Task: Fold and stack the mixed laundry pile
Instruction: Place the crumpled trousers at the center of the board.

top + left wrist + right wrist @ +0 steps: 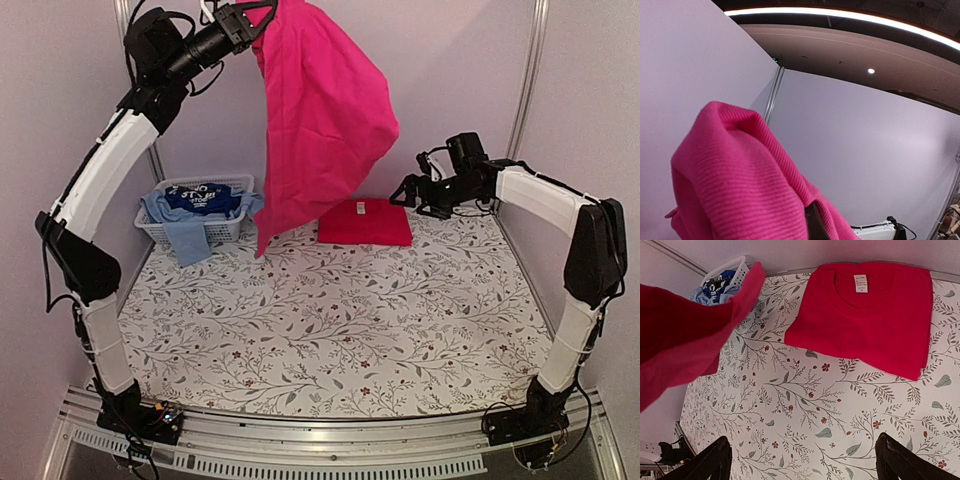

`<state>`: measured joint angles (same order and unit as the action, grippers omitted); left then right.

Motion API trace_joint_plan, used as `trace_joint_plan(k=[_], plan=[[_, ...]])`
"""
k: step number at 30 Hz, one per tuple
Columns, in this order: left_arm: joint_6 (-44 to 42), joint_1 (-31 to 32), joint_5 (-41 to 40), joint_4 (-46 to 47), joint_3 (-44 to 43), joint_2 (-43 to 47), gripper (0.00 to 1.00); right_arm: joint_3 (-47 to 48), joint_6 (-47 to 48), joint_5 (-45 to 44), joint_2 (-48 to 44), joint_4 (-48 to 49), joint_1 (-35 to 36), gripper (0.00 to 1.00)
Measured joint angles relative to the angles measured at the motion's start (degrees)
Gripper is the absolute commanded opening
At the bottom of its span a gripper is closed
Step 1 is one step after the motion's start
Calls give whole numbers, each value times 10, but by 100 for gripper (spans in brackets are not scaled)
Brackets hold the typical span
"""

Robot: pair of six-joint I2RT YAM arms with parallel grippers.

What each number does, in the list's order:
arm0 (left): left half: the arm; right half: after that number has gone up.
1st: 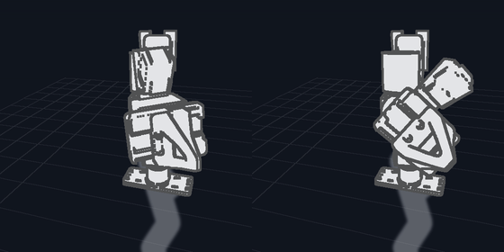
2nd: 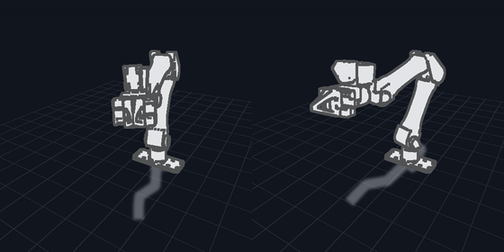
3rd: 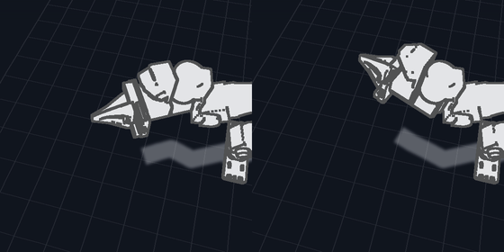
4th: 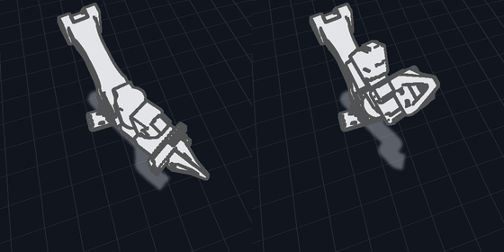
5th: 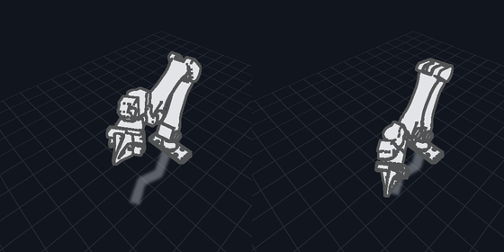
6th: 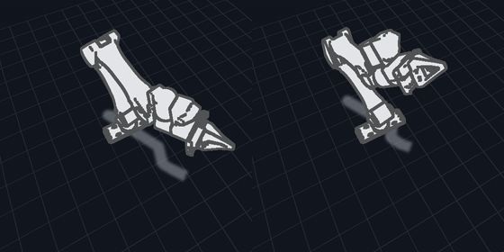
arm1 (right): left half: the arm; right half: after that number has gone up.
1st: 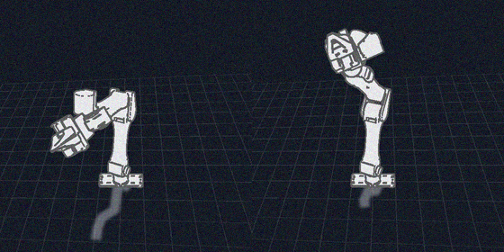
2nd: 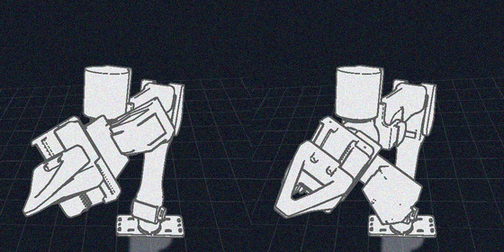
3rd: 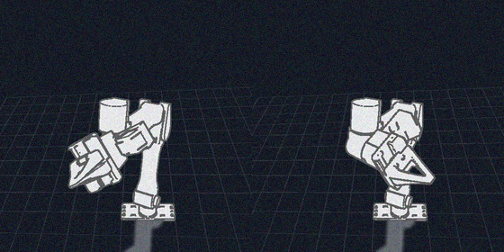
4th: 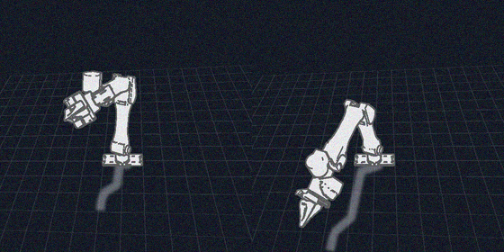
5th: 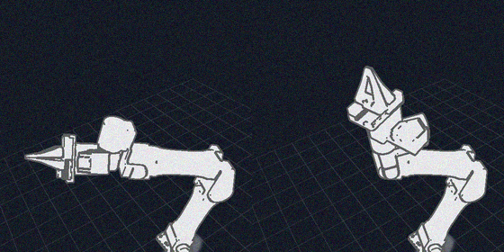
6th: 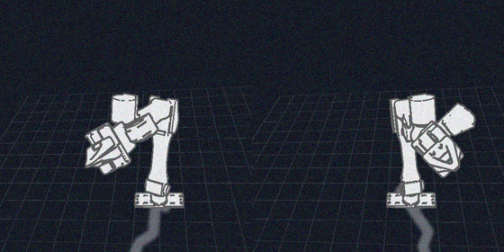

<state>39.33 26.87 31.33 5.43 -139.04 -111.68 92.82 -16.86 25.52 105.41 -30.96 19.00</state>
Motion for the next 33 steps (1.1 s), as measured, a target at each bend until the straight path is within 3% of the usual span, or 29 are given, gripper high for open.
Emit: trace_joint_plan(k=[3, 7, 10, 12, 14, 16, 17, 20, 22, 27, 33], plan=[[3, 10, 33, 1, 50, 27, 0, 0, 0, 13, 0, 5, -10, 99], [-19, 11, 51, -30, 207, 122, 0, -9, 0, 26, 0, 12, -22, 99], [-72, 3, 39, -86, 347, 214, 6, -31, 2, 38, -2, 16, -30, 99], [-124, 2, 9, -127, 448, 276, 19, -46, 4, 50, -3, 16, -33, 99], [-171, 2, -38, -154, 566, 336, 44, -59, 7, 68, -5, 17, -34, 98], [-214, 1, -91, -181, 684, 388, 52, -81, 12, 93, -11, 20, -34, 97], [-228, 1, -127, -204, 745, 409, 64, -92, 14, 109, -14, 20, -34, 96], [-243, -9, -222, -260, 859, 437, 86, -120, 17, 144, -16, 22, -33, 93], [-227, -41, -251, -268, 935, 484, 90, -135, 17, 163, -16, 19, -30, 91], [-193, -121, -271, -255, 995, 609, 89, -125, 26, 201, 0, 10, -2, 89], [-187, -123, -260, -244, 934, 494, 90, -57, 32, 227, 81, -3, 67, 87]])
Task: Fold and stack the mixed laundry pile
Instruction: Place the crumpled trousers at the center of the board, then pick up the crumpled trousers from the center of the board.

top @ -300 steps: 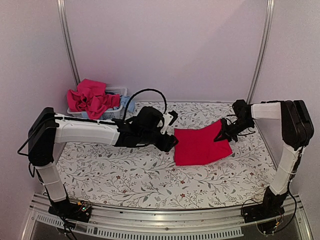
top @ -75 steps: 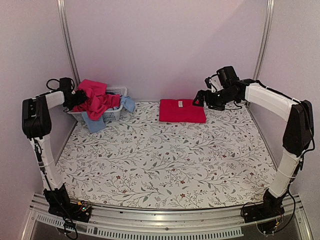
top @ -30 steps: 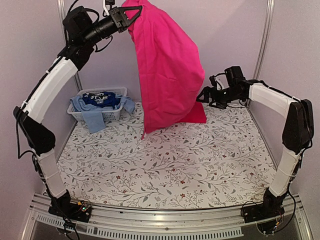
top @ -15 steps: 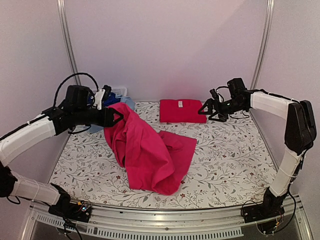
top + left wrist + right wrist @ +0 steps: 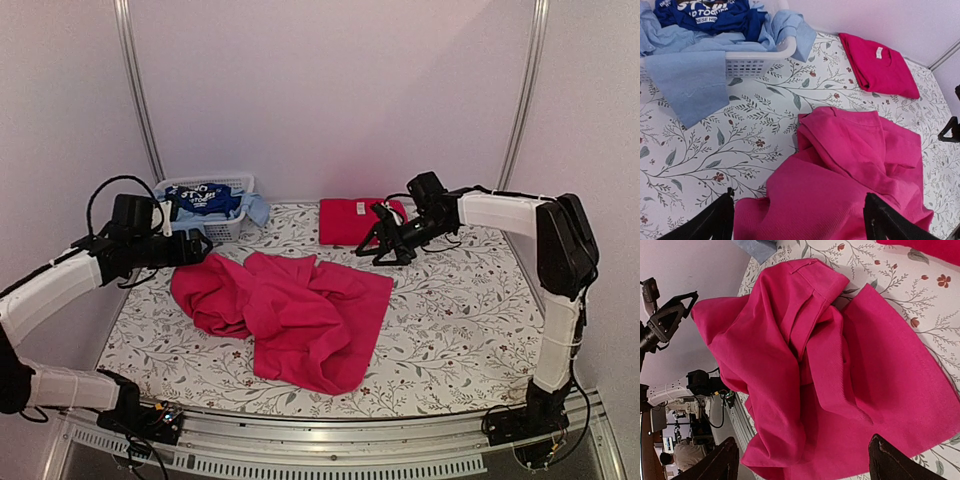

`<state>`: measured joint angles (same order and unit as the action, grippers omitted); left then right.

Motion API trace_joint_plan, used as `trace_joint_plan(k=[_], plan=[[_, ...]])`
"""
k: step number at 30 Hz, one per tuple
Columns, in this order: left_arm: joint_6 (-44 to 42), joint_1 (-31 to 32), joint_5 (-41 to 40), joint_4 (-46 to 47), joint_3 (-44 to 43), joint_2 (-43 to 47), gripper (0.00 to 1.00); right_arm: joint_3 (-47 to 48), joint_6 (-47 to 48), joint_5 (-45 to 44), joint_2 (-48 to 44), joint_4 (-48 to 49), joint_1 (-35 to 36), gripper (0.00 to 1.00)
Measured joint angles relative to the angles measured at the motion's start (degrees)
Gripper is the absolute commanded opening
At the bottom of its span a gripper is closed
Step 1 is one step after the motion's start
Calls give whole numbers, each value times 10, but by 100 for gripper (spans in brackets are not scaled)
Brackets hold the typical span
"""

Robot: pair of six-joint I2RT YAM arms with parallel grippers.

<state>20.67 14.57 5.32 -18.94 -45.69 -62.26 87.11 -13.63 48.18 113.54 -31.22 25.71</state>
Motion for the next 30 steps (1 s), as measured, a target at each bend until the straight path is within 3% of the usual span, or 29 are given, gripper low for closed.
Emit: trace_joint_plan(k=[3, 8, 12, 14, 18, 24, 30], plan=[[-12, 5, 16, -10, -50, -86, 86, 36, 0, 6, 40, -11, 26, 87], [-61, 40, 52, -34, -161, -244, 62, 63, 4, 19, 80, -30, 47, 87], [-118, 128, 78, -61, -147, -299, 43, 59, 19, 15, 82, -49, 46, 88], [-139, 182, 90, -79, -111, -301, 40, 45, 25, 12, 79, -50, 45, 88], [-158, 227, 119, -126, -70, -264, 46, -3, 32, -4, 72, -55, 35, 88], [-163, 214, 89, -168, -134, -207, 85, -24, 36, -42, 65, -61, -3, 89], [-137, 150, 33, -141, -235, -218, 90, 30, 36, -116, 68, -80, -21, 91]])
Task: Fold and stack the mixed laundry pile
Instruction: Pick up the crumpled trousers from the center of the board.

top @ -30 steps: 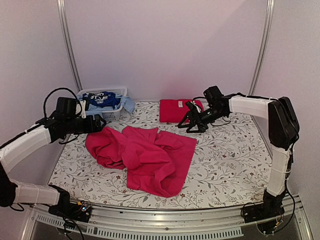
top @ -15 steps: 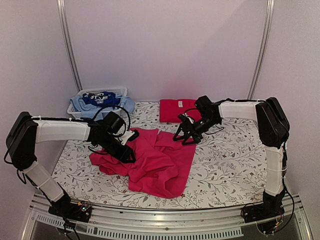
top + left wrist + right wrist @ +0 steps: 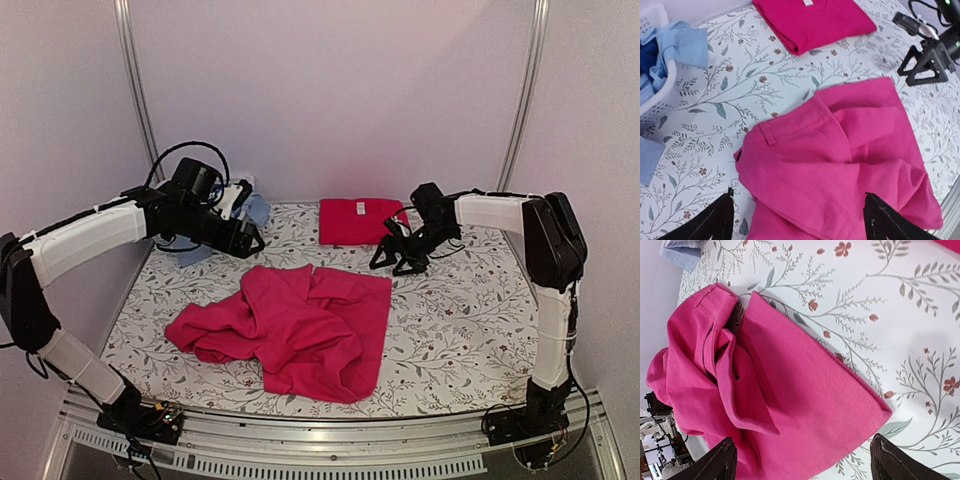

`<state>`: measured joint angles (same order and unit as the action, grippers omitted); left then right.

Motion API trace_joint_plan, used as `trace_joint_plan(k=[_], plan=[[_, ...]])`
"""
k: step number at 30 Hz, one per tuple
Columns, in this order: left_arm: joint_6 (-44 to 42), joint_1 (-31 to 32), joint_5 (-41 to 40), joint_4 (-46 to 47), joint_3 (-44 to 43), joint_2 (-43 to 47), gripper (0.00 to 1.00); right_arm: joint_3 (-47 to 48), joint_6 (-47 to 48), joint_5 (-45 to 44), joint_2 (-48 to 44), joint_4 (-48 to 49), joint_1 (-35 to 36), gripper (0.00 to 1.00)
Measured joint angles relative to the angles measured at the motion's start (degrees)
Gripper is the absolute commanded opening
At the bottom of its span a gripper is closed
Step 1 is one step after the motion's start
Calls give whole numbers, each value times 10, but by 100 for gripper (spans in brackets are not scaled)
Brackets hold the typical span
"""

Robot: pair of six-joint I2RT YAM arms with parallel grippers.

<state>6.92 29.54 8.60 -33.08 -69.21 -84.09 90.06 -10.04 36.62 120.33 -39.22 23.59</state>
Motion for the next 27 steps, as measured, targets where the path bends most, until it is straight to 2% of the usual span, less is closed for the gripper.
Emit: trace_joint_plan(k=[4, 9, 13, 16, 18, 21, 22, 23, 24, 25, 27], plan=[[22, -3, -30, 7, -95, -107, 92, 50, 1, -19, 19, 0, 5, 98], [42, 10, -36, -7, -147, -234, 100, 110, 21, -37, 71, -20, 38, 99], [45, 36, -44, -34, -170, -300, 98, 123, 38, -46, 107, -35, 77, 99], [44, 63, -50, -47, -192, -338, 92, 142, 47, -57, 118, -42, 101, 96], [43, 75, -50, -53, -201, -353, 80, 157, 52, -66, 127, -48, 111, 87], [42, 85, -43, -59, -214, -371, 52, 164, 61, -74, 134, -48, 117, 61], [41, 86, -42, -59, -217, -375, 47, 163, 59, -76, 137, -48, 118, 50], [41, 86, -41, -60, -217, -376, 30, 162, 61, -79, 138, -46, 118, 38], [45, 86, -40, -59, -217, -376, 14, 157, 61, -80, 138, -43, 118, 17], [46, 85, -39, -58, -217, -374, 0, 153, 61, -83, 138, -40, 118, 3], [48, 83, -35, -54, -217, -370, 0, 141, 58, -90, 138, -35, 116, 0]])
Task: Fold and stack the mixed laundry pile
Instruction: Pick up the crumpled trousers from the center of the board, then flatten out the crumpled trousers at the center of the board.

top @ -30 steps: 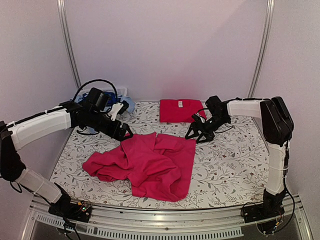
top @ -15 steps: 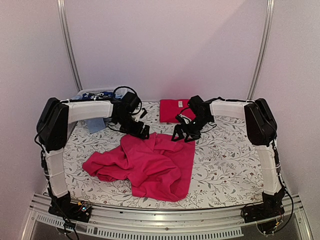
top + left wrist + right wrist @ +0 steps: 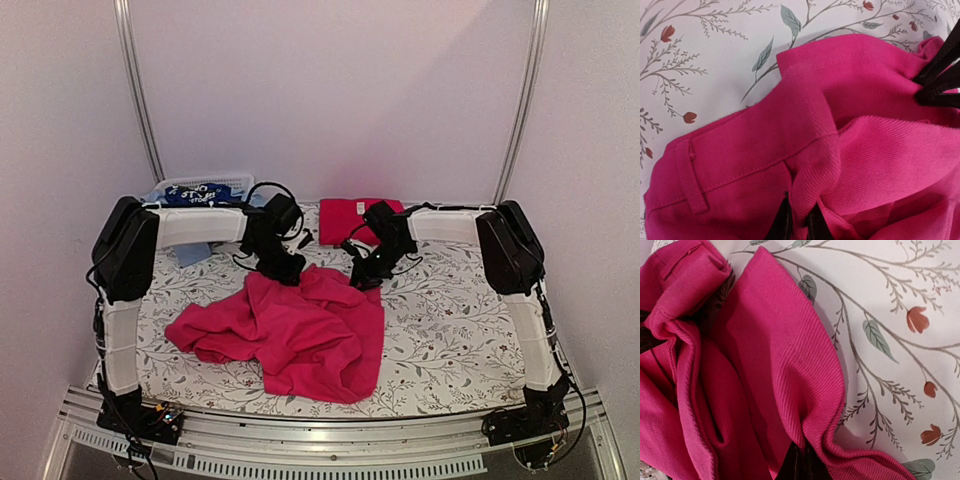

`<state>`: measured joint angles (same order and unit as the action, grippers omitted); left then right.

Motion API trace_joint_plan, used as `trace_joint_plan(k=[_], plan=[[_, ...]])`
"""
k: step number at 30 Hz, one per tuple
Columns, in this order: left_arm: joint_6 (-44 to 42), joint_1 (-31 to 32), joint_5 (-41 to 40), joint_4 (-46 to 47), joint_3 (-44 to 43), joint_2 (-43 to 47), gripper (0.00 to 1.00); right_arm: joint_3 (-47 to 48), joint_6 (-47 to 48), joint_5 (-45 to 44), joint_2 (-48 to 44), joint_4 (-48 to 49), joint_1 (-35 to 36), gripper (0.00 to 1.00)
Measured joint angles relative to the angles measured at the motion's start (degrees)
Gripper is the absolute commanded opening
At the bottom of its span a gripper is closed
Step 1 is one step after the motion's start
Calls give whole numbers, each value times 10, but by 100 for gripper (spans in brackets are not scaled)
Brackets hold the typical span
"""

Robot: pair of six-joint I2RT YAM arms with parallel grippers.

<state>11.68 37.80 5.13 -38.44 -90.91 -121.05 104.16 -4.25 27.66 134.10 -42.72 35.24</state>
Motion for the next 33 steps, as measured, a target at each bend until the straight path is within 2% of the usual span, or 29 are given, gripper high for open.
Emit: trace_joint_plan(k=[3, 8, 15, 17, 19, 22, 25, 27, 29, 33], plan=[[3, -4, 3, 1, -2, 16, 0, -30, -17, 11, -10, 20, -16, 0], [4, -9, 2, 15, -37, 54, 0, -127, -56, 14, -79, 28, -72, 0], [16, -16, -4, 92, -69, 151, 0, -268, -113, -24, -273, 43, -268, 0], [25, -22, -3, 139, -29, 204, 0, -322, -131, -35, -350, 53, -324, 0], [35, -32, 3, 194, 56, 282, 0, -367, -146, -44, -414, 54, -354, 0], [47, -47, 13, 276, 230, 418, 1, -439, -164, -56, -503, 47, -359, 0], [72, -63, 17, 307, 401, 538, 30, -510, -183, -63, -565, 37, -357, 0], [104, -75, 9, 299, 484, 601, 41, -548, -193, -66, -590, 30, -363, 0], [150, -86, -17, 273, 553, 675, 58, -576, -202, -64, -597, 27, -369, 0], [251, -105, -87, 214, 629, 848, 69, -592, -205, -58, -576, 30, -372, 0]])
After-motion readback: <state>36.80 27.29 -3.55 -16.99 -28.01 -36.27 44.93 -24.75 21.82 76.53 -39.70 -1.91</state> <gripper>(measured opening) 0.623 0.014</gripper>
